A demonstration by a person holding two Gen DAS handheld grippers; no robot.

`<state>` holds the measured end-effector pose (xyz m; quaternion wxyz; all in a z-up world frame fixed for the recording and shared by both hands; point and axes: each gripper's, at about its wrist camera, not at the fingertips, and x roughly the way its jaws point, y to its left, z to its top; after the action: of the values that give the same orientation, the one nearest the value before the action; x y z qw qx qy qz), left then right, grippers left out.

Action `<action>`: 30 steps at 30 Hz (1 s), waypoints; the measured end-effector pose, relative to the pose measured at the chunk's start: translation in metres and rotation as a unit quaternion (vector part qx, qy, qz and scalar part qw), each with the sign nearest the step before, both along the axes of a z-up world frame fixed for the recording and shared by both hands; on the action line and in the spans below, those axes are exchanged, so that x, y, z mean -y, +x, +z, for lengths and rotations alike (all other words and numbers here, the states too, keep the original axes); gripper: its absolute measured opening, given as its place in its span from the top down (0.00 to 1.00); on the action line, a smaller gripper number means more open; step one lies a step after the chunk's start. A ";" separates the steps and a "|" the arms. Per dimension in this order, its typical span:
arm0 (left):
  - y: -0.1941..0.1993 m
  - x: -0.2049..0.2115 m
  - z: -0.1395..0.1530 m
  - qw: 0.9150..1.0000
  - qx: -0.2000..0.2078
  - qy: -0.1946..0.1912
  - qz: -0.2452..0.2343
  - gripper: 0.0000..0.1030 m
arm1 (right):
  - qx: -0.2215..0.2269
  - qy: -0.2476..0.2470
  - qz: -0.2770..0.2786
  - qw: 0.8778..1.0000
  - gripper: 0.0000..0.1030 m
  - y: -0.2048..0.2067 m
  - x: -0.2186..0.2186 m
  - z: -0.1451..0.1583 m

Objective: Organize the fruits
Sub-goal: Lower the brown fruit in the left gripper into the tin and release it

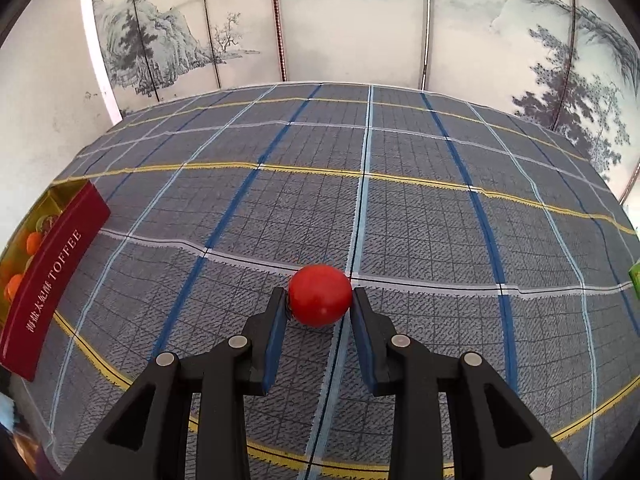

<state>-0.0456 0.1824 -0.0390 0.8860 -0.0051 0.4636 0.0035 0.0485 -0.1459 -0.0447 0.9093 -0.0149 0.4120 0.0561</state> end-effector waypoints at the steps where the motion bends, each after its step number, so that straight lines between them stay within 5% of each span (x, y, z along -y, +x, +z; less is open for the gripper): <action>1: 0.000 0.000 -0.001 1.000 0.001 0.001 0.000 0.70 | -0.001 -0.005 0.002 1.000 0.72 0.000 -0.002 0.000; 24: 0.005 0.005 0.003 0.998 0.028 0.061 0.014 0.69 | -0.009 -0.009 -0.001 1.000 0.71 0.001 -0.002 -0.002; 30: 0.001 0.005 0.007 0.996 0.036 0.073 0.023 0.58 | -0.010 -0.010 -0.001 1.000 0.71 0.001 -0.002 -0.002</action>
<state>-0.0451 0.1771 -0.0321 0.8999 0.0490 0.4294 0.0577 0.0491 -0.1437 -0.0468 0.9052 -0.0228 0.4213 0.0518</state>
